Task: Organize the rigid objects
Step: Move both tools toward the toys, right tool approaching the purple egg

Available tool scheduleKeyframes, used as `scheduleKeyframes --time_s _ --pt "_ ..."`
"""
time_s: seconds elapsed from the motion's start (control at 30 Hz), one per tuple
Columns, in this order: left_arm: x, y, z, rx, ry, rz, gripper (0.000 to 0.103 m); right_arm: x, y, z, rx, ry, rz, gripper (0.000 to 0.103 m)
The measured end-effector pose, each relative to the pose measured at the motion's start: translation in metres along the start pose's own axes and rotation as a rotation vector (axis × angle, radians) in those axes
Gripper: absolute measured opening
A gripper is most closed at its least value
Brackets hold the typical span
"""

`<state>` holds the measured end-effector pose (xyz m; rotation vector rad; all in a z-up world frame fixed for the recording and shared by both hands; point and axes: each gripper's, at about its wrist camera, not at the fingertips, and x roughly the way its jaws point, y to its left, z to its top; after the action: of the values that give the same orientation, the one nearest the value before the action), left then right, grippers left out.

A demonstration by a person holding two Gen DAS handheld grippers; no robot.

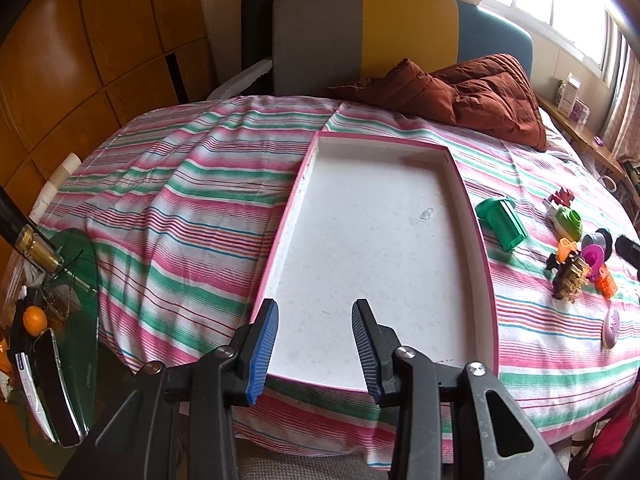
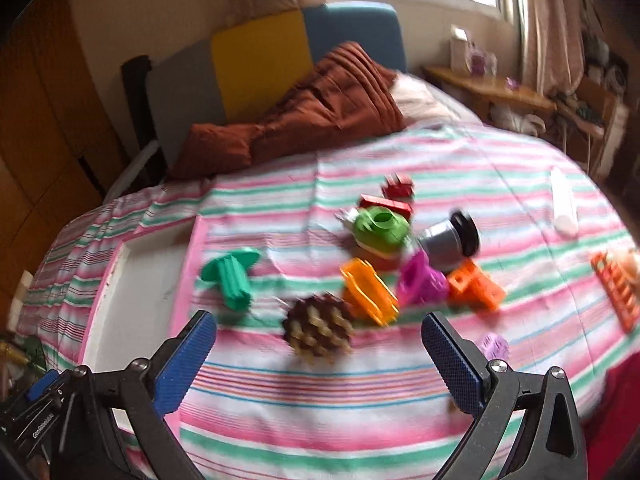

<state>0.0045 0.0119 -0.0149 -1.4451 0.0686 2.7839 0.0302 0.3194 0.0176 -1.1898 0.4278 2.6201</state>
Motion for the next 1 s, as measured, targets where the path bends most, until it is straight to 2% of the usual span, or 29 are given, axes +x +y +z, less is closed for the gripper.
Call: scheduleKeyframes --time_s 0.1,0.27,0.4,0.53,0.6,0.7,0.77,0.87,0.9,1.0 --pt "0.002 -0.004 -0.003 0.004 0.019 -0.045 0.038 0.007 -0.034 -0.002 0.062 0.055 -0.02 0.103" --pt "-0.002 -0.013 -0.005 0.026 0.013 -0.125 0.038 -0.002 -0.081 -0.001 0.078 0.031 -0.117 0.103" --pt "-0.007 -0.02 -0.008 0.038 0.004 -0.222 0.038 -0.001 -0.116 -0.002 0.122 0.059 -0.103 0.103" --pt "-0.012 -0.031 -0.012 0.082 -0.011 -0.257 0.038 0.003 -0.127 -0.012 0.054 0.081 -0.146 0.102" --pt "-0.015 -0.038 -0.014 0.112 -0.025 -0.265 0.038 0.013 -0.126 -0.02 0.013 0.108 -0.176 0.095" --pt "-0.018 -0.044 -0.016 0.139 -0.035 -0.291 0.038 0.029 -0.125 -0.031 -0.012 0.159 -0.162 0.076" --pt "-0.02 -0.048 -0.017 0.151 -0.037 -0.315 0.038 0.04 -0.127 -0.036 0.007 0.199 -0.126 0.069" --pt "-0.02 -0.058 -0.019 0.181 -0.023 -0.356 0.038 0.055 -0.131 -0.043 0.054 0.251 -0.073 0.068" --pt "-0.02 -0.061 -0.019 0.19 -0.017 -0.366 0.038 0.057 -0.131 -0.044 0.049 0.25 -0.068 0.064" --pt "-0.019 -0.074 -0.019 0.215 0.005 -0.392 0.038 0.061 -0.127 -0.042 -0.025 0.242 -0.065 0.045"
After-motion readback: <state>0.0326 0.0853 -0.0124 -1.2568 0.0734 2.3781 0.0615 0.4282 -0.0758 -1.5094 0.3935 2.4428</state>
